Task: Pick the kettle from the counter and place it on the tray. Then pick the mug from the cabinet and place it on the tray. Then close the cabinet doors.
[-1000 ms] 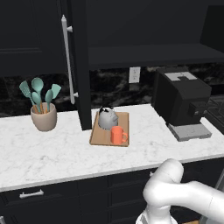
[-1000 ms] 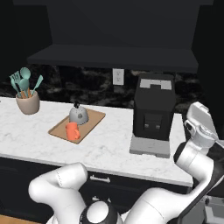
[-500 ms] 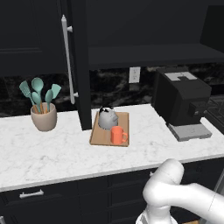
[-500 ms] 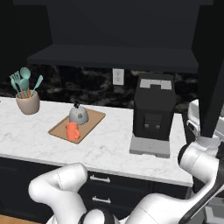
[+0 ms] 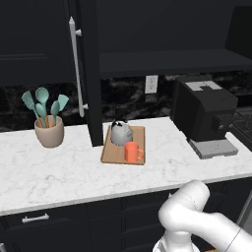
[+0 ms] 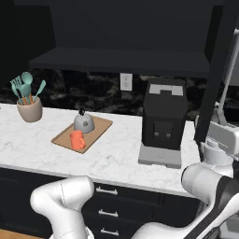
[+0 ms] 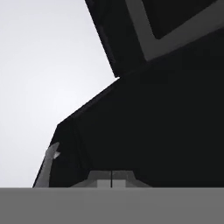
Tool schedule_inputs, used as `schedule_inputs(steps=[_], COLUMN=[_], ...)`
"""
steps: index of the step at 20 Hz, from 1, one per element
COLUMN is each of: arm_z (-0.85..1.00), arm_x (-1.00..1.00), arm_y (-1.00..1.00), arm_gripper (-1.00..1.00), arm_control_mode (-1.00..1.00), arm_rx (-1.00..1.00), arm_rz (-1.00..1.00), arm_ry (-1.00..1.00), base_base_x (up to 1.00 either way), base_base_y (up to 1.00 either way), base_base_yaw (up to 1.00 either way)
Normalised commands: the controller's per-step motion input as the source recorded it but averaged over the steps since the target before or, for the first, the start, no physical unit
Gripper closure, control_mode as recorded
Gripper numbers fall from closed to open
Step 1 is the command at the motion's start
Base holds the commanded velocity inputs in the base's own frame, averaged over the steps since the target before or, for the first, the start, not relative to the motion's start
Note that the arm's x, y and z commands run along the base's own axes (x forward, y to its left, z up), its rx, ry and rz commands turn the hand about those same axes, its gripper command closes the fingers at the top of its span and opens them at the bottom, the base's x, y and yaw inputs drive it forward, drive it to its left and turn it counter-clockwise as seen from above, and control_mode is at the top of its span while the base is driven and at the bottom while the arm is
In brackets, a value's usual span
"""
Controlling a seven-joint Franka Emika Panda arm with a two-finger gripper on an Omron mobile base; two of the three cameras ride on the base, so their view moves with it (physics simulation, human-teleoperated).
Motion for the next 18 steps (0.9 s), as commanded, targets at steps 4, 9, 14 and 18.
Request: schedule_inputs(steps=[4,9,14,18], arm_z=[0.53,0.62,0.4,0.1], arm_x=[-0.74,-0.57,-0.12,0.0], arm_y=[0.75,0.69,0.66,0.68], arm_gripper=[1.0,1.0,1.0,1.0], arm_control_mode=[-1.0,-1.0,-1.0,-1.0], arm_rx=[-0.32,-0.28,-0.24,-0.18], arm_rz=[-0.13,-0.11,-0.08,0.0], arm_ry=[-0.01,-0.02,0.02,0.12], base_base_x=[0.0,0.0,0.0,0.0], base_base_y=[0.0,0.0,0.0,0.0], base_base_yaw=[0.0,0.0,0.0,0.0])
